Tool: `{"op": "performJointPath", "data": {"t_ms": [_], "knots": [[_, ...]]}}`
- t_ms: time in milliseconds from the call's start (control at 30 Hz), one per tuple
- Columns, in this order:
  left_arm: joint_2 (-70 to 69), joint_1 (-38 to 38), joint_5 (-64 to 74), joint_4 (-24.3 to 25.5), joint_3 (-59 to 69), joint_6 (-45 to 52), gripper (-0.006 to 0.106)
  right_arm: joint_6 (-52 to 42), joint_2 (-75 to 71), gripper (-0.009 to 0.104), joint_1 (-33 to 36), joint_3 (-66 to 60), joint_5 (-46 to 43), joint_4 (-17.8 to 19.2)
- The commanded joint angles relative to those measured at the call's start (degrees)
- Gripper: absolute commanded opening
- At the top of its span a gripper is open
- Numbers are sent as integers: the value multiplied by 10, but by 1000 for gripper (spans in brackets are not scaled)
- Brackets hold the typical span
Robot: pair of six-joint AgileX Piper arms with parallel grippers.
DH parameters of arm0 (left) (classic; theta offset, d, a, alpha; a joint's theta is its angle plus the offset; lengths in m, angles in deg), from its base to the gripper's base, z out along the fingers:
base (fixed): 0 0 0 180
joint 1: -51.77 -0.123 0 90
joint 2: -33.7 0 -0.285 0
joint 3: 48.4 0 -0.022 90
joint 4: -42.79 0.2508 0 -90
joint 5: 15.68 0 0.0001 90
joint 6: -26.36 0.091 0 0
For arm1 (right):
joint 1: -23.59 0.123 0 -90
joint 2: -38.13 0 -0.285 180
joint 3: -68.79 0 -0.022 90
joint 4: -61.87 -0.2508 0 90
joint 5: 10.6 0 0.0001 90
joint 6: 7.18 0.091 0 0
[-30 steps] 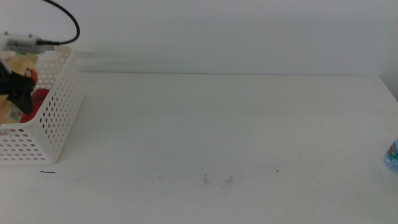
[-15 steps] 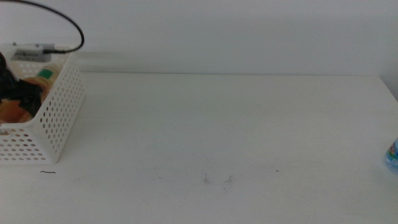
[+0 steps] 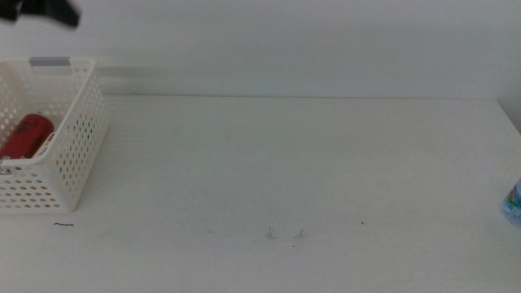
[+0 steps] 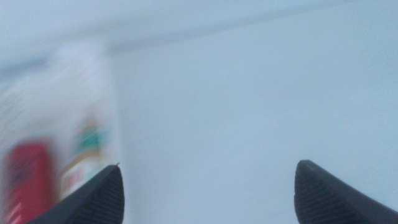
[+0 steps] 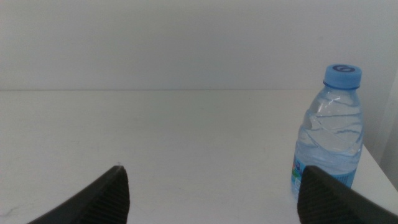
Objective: Use arms to grab the bottles and put them into the dustbin to the left of the table.
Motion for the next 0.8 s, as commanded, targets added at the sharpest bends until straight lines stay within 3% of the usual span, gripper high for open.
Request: {"op": "performJointPath", "data": {"t_ms": [0,67,367,767], "knots": [[-44,27,6,-60,1,11,94,-1,-3,87,-2,-2,-6,3],[-87,70,6,-74,9,23,94,-1,-3,87,-2,-2,-6,3],[-172,249,6,-49,9,-7,94,3,-3,87,-2,-2,-6,3],[-175,268,6,-50,9,-4,94,4,-3,87,-2,-2,-6,3]]}}
